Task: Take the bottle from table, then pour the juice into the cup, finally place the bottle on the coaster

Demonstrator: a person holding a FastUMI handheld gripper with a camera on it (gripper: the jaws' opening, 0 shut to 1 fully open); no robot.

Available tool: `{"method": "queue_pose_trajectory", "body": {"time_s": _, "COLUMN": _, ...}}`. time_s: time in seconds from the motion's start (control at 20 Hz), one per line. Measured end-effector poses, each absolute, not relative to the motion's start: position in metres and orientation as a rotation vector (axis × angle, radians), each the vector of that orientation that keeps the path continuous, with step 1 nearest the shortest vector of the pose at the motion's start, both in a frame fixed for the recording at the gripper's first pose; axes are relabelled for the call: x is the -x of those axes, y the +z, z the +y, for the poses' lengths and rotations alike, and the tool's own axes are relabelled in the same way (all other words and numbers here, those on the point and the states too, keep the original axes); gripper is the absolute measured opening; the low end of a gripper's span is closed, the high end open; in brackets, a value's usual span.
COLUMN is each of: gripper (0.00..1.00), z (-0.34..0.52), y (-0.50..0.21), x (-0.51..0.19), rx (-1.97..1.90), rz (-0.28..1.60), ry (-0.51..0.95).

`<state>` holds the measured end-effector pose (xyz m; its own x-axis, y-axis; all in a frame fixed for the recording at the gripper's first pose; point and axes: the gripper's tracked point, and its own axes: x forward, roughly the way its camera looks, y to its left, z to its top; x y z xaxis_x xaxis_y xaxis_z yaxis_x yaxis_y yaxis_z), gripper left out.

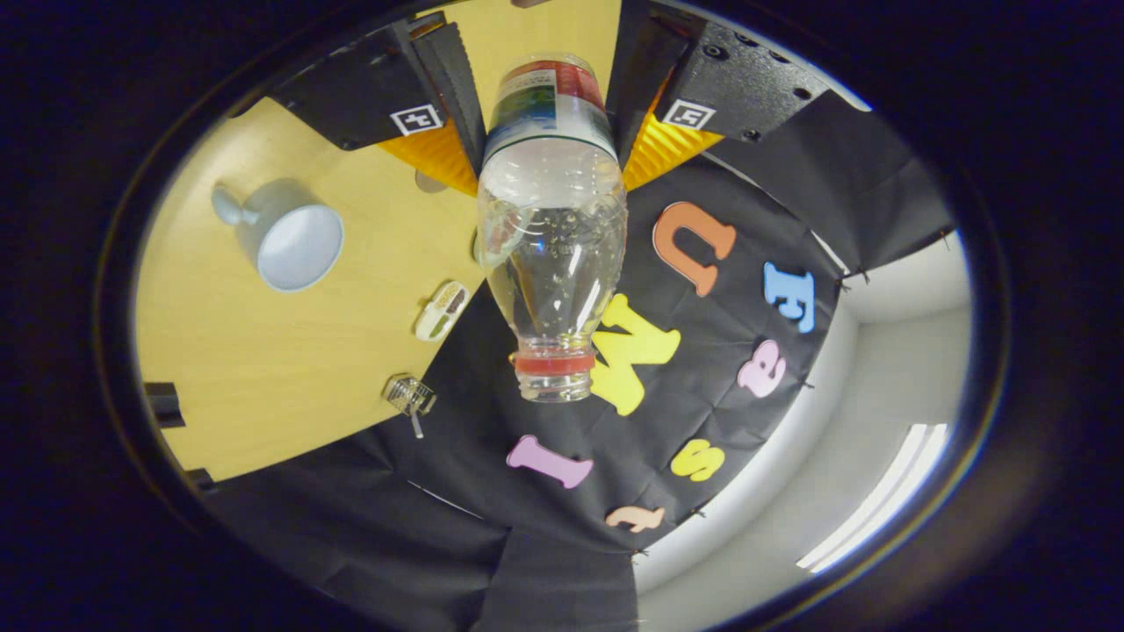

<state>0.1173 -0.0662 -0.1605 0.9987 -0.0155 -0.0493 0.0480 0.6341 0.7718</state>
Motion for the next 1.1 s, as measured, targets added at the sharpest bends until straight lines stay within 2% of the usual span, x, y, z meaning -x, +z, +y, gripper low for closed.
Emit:
{"method": "queue_pose_trajectory", "body": {"time_s": 0.6, "gripper": 0.77, "z": -0.032, "y": -0.149, "x": -0.141, "rx": -0.191, "rz": -0.028, "ry": -0.054}}
{"method": "queue_pose_trajectory", "body": {"time_s": 1.1, "gripper": 0.78, "z": -0.042, "y": -0.178, "x": -0.198, "rx": 0.050, "rz": 0.004, "ry": -0.124}}
